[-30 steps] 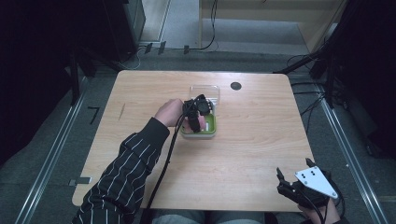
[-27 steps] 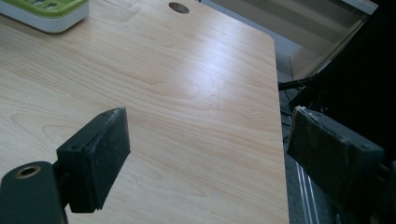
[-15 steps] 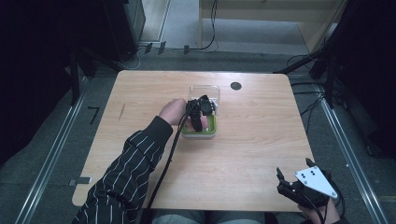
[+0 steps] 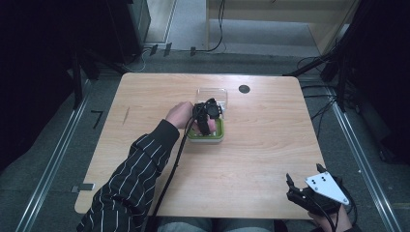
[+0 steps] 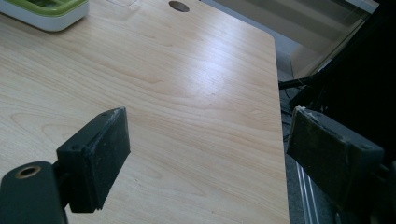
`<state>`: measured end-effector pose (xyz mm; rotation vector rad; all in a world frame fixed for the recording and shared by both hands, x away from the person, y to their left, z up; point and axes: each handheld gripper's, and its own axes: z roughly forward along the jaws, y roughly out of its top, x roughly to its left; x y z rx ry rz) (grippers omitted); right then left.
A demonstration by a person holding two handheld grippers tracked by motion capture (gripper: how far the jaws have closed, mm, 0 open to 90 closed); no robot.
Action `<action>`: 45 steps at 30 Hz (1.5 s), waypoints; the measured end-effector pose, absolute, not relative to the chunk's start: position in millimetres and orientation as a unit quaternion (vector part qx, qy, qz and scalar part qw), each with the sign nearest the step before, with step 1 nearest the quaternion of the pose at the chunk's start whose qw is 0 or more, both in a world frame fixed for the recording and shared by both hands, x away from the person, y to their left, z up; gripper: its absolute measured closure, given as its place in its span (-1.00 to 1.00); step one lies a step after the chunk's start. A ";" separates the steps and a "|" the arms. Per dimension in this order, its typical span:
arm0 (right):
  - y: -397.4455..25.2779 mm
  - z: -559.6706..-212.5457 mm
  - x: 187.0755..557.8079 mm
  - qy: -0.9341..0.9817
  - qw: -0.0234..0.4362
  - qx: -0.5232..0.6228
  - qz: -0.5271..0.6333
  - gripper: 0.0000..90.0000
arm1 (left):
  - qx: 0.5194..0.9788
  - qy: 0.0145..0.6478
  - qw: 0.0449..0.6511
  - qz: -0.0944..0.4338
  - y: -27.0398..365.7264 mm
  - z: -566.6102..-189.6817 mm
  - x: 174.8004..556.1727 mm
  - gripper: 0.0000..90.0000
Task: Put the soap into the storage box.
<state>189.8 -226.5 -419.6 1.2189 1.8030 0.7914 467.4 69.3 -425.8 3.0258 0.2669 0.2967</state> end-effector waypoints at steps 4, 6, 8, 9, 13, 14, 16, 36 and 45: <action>-226.5 -419.7 189.8 0.714 0.402 0.481 0.312 -0.69 | 0.990 0.089 0.050 0.102 69.9 -427.9 468.7 -0.15; -226.5 -419.6 189.7 0.714 0.402 0.481 0.313 -0.69 | 0.990 0.085 0.052 0.098 69.2 -428.3 468.5 -0.15; -226.5 -419.6 189.8 0.713 0.401 0.482 0.313 -0.69 | 0.990 0.080 0.053 0.100 68.2 -429.8 467.9 -0.15; -226.5 -419.6 189.8 0.714 0.401 0.482 0.312 -0.69 | 0.991 0.073 0.053 0.102 67.8 -429.9 468.3 -0.15; -226.5 -419.7 189.7 0.713 0.401 0.484 0.312 -0.69 | 0.991 0.074 0.050 0.100 67.7 -431.8 468.8 -0.15; -226.5 -419.7 189.7 0.713 0.400 0.484 0.312 -0.69 | 0.991 0.071 0.048 0.100 68.0 -432.0 469.6 -0.15; -226.5 -419.8 189.7 0.713 0.400 0.484 0.312 -0.69 | 0.991 0.072 0.047 0.100 68.1 -432.6 470.1 -0.15; -228.4 -419.9 188.9 0.712 0.403 0.484 0.311 -0.69 | 0.991 0.069 0.056 0.098 68.8 -433.0 471.8 -0.19; -226.6 -419.5 189.1 0.711 0.402 0.485 0.312 -0.69 | 0.991 0.079 0.057 0.096 70.4 -428.3 470.2 -0.28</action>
